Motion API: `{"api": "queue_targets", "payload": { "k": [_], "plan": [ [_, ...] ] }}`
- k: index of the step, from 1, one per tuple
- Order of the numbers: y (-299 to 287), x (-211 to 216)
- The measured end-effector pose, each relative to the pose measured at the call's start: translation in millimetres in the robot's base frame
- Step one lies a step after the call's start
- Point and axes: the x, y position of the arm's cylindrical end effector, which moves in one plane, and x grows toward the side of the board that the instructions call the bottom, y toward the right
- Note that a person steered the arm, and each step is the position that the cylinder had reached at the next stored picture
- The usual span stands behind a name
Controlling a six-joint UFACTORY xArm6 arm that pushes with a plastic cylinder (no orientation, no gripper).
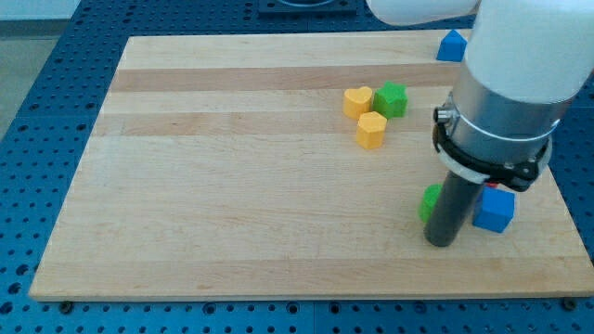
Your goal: Push the green circle below the yellow hexagon
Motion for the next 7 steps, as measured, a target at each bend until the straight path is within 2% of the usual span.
{"api": "queue_targets", "payload": {
  "k": [1, 2, 5, 7],
  "plan": [
    [33, 0],
    [35, -9],
    [-26, -22],
    [-43, -31]
  ]
}}
